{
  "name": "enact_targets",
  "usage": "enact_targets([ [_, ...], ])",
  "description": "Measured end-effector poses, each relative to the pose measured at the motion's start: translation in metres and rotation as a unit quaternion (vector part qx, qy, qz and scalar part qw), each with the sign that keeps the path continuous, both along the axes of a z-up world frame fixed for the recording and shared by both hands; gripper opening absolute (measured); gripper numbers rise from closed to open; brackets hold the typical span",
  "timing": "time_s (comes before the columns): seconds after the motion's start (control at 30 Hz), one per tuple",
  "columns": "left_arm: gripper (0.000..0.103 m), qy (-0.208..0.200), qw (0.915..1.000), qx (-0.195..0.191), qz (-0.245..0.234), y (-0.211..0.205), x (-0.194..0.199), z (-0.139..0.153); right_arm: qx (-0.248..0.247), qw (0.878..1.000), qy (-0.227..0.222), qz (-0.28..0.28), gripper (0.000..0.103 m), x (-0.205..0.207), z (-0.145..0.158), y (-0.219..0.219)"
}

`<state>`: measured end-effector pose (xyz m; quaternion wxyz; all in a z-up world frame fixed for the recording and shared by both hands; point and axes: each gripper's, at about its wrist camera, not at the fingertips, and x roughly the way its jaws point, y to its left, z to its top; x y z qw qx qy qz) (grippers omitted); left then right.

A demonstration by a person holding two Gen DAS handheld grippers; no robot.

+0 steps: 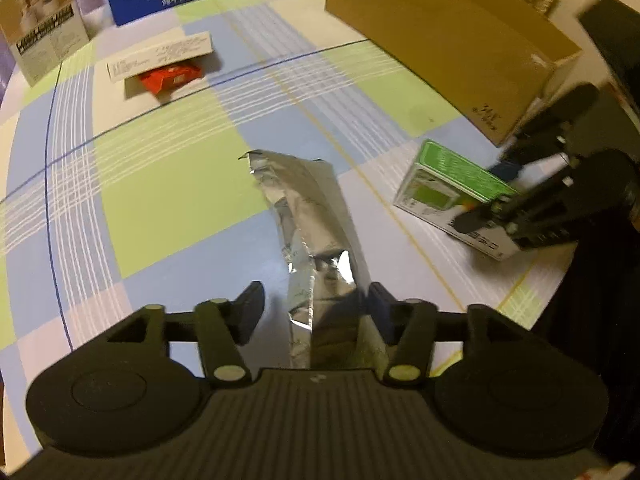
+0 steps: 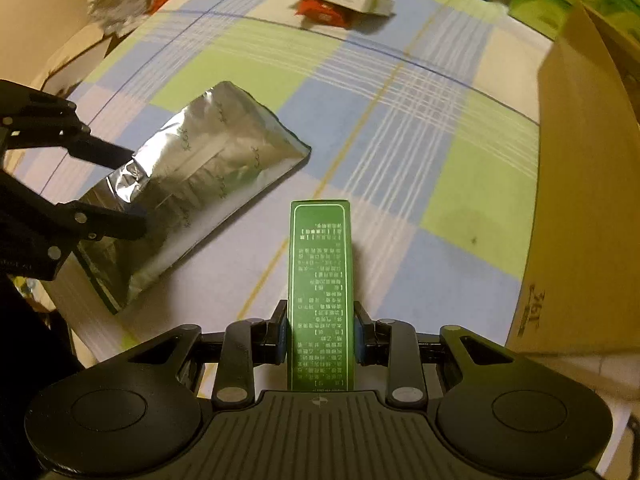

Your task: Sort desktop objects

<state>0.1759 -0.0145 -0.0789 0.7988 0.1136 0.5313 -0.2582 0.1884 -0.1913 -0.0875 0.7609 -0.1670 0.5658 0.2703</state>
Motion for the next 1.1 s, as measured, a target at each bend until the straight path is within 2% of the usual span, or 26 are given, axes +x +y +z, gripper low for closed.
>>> enact_targets([
  [0.07, 0.059, 0.010, 0.9999, 0.001, 0.006, -0.003, 0.007, -0.003, 0.009, 1.000, 0.003, -0.009, 0.028, 0.000, -0.001, -0.005],
  [0.23, 0.059, 0.042, 0.9991, 0.003, 0.009, -0.012, 0.028, -0.018, 0.030, 0.999, 0.013, -0.026, 0.028, 0.005, -0.002, -0.019],
  [0.37, 0.057, 0.050, 0.9986, 0.012, 0.011, -0.021, 0.036, -0.028, 0.041, 0.999, 0.011, -0.034, 0.029, 0.009, -0.002, -0.026],
  [0.43, 0.051, 0.049, 0.9985, 0.023, 0.007, -0.028, 0.036, -0.030, 0.045, 0.998, 0.010, -0.034, 0.030, 0.010, -0.003, -0.028],
  [0.5, 0.051, 0.047, 0.9980, 0.042, 0.002, -0.035, 0.034, -0.034, 0.046, 0.998, 0.006, -0.032, 0.035, 0.011, -0.004, -0.028],
  [0.63, 0.052, 0.039, 0.9961, 0.078, -0.012, -0.045, 0.030, -0.039, 0.054, 0.998, 0.002, -0.035, 0.038, 0.011, -0.005, -0.032],
  [0.83, 0.039, 0.054, 0.9953, 0.078, -0.021, -0.040, 0.034, -0.035, 0.056, 0.998, 0.000, -0.032, 0.039, 0.013, -0.005, -0.036],
  [1.1, 0.040, 0.049, 0.9961, 0.073, -0.013, -0.031, 0.030, -0.032, 0.035, 0.999, -0.007, 0.002, 0.039, 0.014, -0.009, -0.024],
])
